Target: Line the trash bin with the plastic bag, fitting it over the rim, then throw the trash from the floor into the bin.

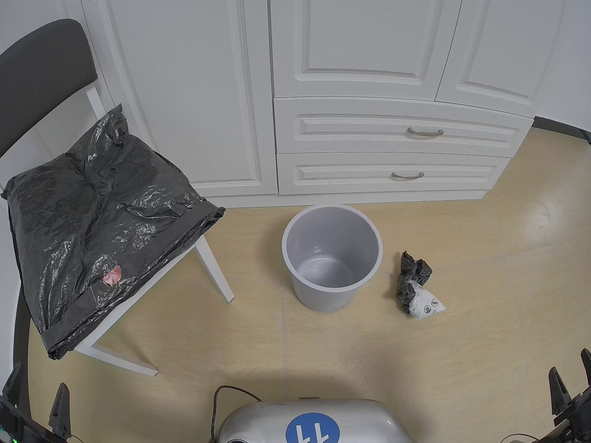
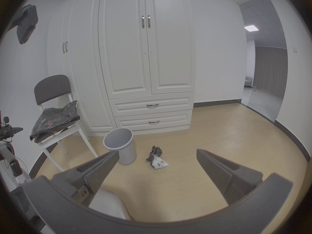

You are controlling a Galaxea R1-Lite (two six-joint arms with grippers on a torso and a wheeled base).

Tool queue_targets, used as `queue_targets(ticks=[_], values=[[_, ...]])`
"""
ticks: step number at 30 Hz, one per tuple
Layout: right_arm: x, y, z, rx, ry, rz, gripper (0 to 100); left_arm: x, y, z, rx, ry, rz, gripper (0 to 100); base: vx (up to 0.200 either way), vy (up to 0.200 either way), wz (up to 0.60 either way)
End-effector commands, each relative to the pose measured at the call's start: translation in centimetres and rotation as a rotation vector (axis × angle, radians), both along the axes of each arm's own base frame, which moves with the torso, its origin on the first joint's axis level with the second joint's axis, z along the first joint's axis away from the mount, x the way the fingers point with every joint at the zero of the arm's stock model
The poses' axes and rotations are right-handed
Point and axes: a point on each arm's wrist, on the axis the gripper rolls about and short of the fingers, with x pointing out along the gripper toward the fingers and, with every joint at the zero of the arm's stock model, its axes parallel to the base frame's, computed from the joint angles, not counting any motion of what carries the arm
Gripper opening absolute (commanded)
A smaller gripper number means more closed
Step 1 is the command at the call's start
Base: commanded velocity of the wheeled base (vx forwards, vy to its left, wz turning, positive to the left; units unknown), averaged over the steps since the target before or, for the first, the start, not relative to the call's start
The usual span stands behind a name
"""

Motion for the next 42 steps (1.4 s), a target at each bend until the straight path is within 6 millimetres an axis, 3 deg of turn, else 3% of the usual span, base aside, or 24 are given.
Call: queue_targets(ticks=[1,36,42], values=[[-0.02,0.0,-0.44,-0.001,-0.002,0.001,100,0.01,0.0,-0.52,0.0,0.001,0.001,100,0.0,0.0,0.0],[0.01,0.01,-0.49,-0.016,0.003,0.001,100,0.01,-0.06,-0.49,0.037,-0.001,-0.027,100,0.0,0.0,0.0],[0.01,0.12,-0.49,-0.116,0.003,0.049,100,0.01,-0.12,-0.49,0.057,-0.002,-0.051,100,0.0,0.0,0.0]])
